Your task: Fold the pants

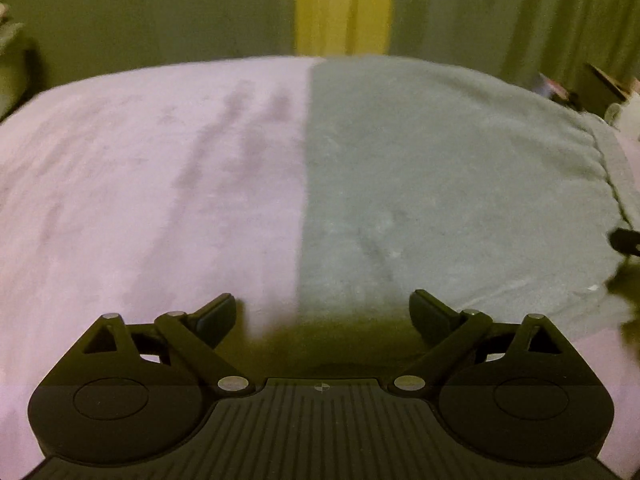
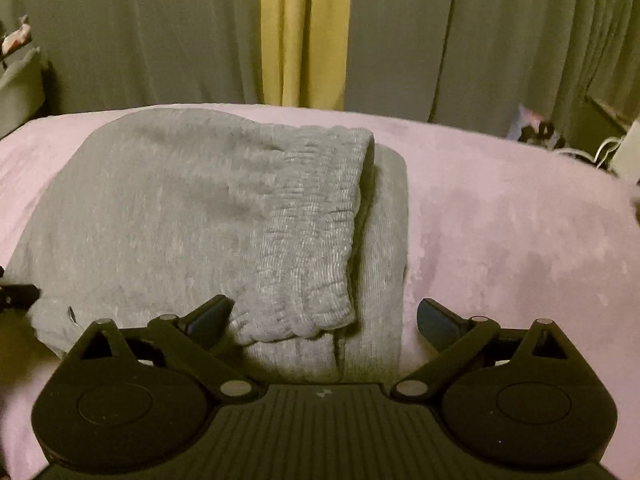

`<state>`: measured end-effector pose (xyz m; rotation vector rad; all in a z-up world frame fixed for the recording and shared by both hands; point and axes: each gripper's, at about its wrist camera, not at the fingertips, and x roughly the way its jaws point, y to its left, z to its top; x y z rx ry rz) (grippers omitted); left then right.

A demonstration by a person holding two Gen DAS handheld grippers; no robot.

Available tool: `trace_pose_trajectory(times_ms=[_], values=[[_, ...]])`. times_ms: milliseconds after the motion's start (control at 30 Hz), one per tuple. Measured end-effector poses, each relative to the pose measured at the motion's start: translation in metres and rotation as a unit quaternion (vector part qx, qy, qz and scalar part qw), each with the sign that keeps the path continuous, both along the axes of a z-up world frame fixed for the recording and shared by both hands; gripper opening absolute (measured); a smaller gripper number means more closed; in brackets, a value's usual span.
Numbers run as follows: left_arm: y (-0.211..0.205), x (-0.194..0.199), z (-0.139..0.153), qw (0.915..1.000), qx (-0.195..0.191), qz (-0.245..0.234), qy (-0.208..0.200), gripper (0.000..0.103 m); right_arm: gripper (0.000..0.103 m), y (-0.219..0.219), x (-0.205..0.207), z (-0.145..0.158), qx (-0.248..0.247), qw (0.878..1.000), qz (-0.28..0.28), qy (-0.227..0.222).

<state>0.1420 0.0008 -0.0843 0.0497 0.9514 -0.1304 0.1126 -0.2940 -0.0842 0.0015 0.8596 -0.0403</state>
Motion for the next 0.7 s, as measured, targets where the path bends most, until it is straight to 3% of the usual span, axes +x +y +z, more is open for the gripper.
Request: trace_pose_trajectory(times_ms=[100,200,300,400,533,633,700], values=[[0.003,-0.03,0.014,0.9986,-0.016,0.007,-0.051,0.096,0.099,0.007,-0.015,0.012,-0.018,0.999,-0.027,-0.035],[-0.005,-0.06,0.01,0.9962,-0.043,-0.024,-0.072,0.096,0.099,0.016,-0.035,0.014,-0.029,0.998,-0.03,-0.055],[-0.028,-0.069,-0.003,0.996,-0.024,-0.055,-0.066,0.096,0.099,0.019,-0.047,0.01,-0.01,0.998,-0.035,-0.056],[-0.045,-0.066,-0.012,0.9968,-0.008,-0.053,-0.06,0.095,0.099,0.015,-0.058,0.003,0.014,0.997,-0.06,-0.054],[-0.044,-0.056,-0.016,0.997,-0.056,-0.026,-0.047,0.095,0.099,0.002,-0.07,-0.004,0.061,0.993,-0.087,-0.041],[-0.044,-0.046,-0.028,0.9988,-0.035,-0.004,-0.035,0.095,0.099,-0.003,-0.073,-0.011,0.075,0.992,-0.096,-0.031],[-0.034,-0.045,-0.032,0.9982,-0.05,0.018,-0.026,0.095,0.099,-0.004,-0.071,-0.016,0.072,0.993,-0.094,-0.023]])
